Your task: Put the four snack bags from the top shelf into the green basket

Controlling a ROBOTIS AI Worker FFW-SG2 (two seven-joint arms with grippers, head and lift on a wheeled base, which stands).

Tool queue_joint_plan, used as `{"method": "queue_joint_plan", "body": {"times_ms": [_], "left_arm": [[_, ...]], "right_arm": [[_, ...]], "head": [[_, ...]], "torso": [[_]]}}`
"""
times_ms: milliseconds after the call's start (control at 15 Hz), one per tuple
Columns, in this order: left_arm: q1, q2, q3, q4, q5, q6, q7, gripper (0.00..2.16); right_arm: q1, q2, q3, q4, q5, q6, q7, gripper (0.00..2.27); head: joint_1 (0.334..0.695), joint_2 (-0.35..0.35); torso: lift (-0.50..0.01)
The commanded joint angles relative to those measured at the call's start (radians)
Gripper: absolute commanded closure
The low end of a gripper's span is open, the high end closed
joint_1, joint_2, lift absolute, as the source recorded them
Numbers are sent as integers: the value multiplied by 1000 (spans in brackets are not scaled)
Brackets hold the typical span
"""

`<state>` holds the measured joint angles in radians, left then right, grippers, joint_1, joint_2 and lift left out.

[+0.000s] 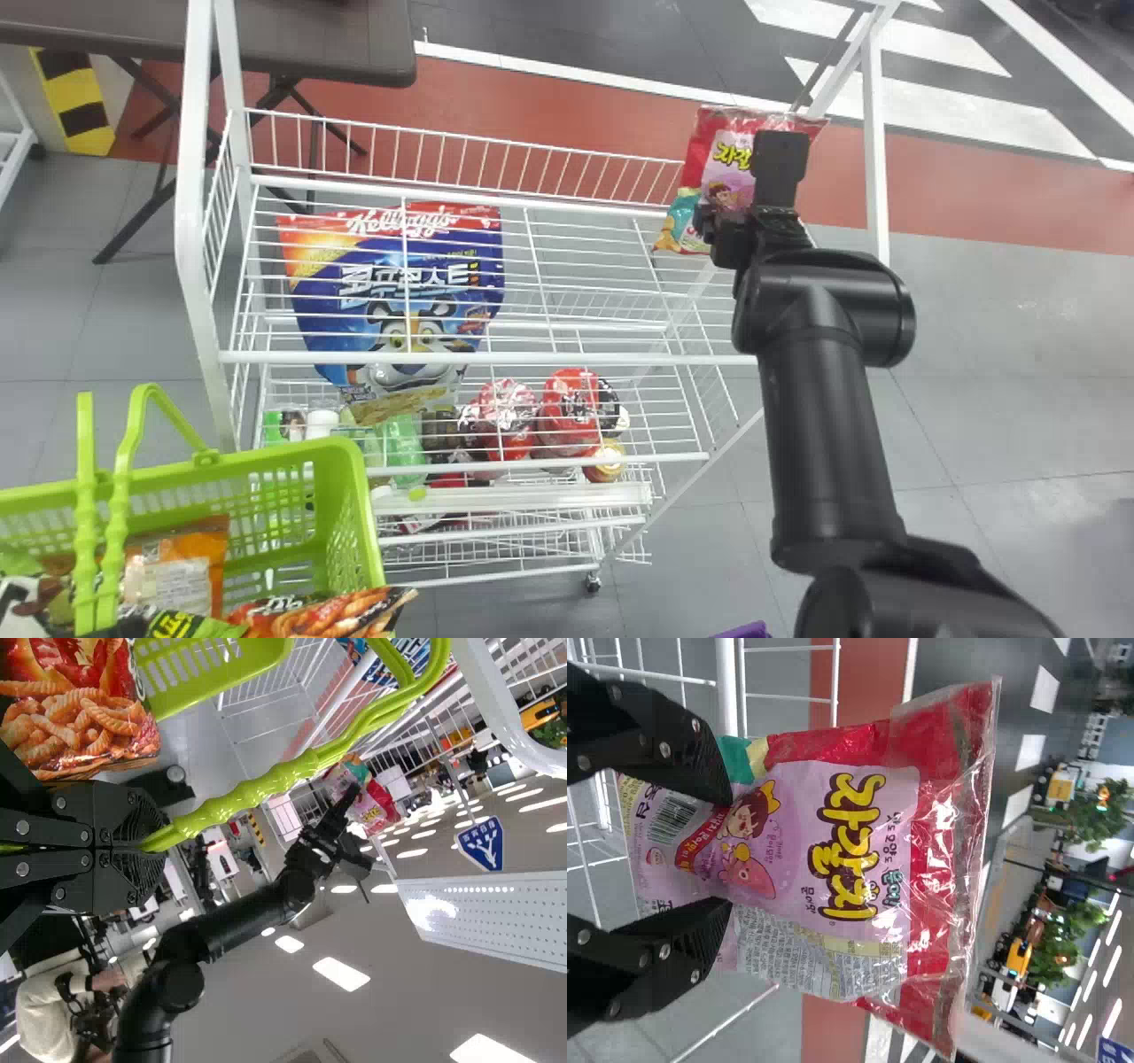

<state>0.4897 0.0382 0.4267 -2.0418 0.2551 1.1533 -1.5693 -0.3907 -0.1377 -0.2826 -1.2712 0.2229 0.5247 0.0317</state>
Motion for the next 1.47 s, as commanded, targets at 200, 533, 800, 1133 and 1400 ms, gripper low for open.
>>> {"method": "queue_joint_plan", "body": {"times_ms": [200, 533, 800, 1133, 1400], "left_arm": [[15, -1, -2, -8, 16, -13, -11, 2148], [12, -6, 1, -12, 24, -13, -11, 2148], [-23, -9, -19, -11, 16, -13, -11, 2148], [-68, -11, -51, -3, -16, -10, -11, 2148], [-85, -11, -86, -1, -42, -3, -11, 2148]], "right_arm": [[174, 0, -13, -283, -116, 104, 13, 2246], [394, 1, -3, -764, -341, 352, 51, 2246], [484, 17, 10, -1047, -534, 640, 56, 2246], [553, 50, 106, -1235, -735, 1042, 56, 2246], [541, 93, 163, -1281, -843, 1048, 56, 2246]], "head": [[695, -350], [695, -350], [695, -285], [695, -130], [695, -17]], "torso": [[-4], [-4], [-4], [-4], [-4]]}}
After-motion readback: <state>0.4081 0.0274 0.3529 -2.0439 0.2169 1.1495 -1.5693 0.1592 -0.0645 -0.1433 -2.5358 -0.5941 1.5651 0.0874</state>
